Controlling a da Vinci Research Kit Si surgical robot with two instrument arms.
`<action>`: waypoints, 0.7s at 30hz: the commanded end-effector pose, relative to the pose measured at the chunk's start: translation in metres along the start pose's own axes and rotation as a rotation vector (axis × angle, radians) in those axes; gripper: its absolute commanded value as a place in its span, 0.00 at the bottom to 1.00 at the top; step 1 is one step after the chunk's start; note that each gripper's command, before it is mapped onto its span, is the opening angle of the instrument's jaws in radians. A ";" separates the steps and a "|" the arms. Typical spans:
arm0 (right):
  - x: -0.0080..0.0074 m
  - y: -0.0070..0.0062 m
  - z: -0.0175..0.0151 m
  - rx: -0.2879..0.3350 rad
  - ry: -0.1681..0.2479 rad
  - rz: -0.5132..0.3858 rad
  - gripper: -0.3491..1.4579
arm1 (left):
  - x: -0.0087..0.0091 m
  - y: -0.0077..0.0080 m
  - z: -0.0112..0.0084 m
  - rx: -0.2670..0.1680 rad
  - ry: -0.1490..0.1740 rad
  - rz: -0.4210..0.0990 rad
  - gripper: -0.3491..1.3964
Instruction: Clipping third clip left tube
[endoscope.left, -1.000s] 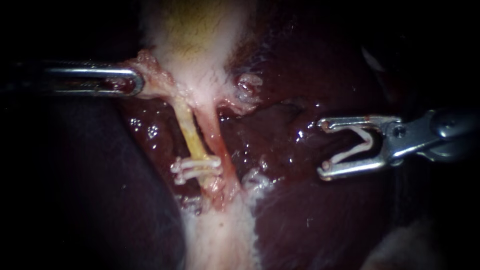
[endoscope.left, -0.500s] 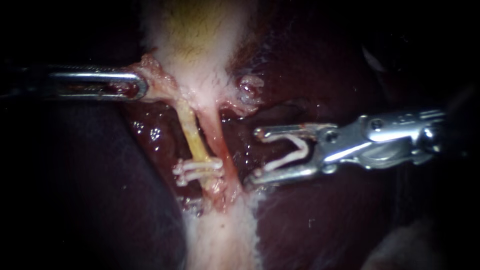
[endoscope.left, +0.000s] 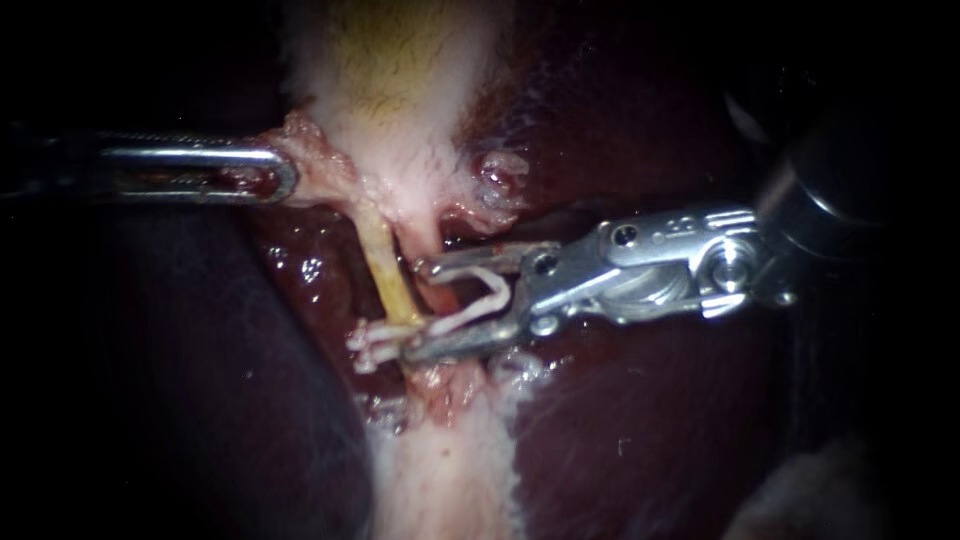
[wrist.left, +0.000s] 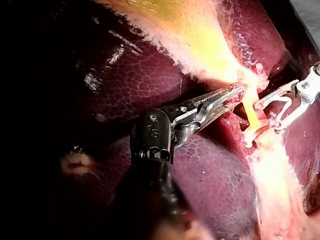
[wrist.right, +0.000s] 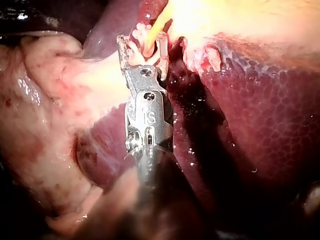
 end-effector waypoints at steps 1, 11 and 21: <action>-0.0001 0.0004 0.0000 -0.001 -0.001 0.000 0.47 | 0.0000 0.0000 0.0000 0.001 0.000 0.000 0.00; -0.0001 0.0028 0.0010 -0.005 0.000 0.003 0.47 | 0.0000 0.0001 0.0001 -0.001 -0.001 0.000 0.00; 0.0021 0.0042 0.0047 0.012 0.044 -0.001 0.46 | 0.0000 0.0001 0.0002 -0.001 -0.001 0.000 0.00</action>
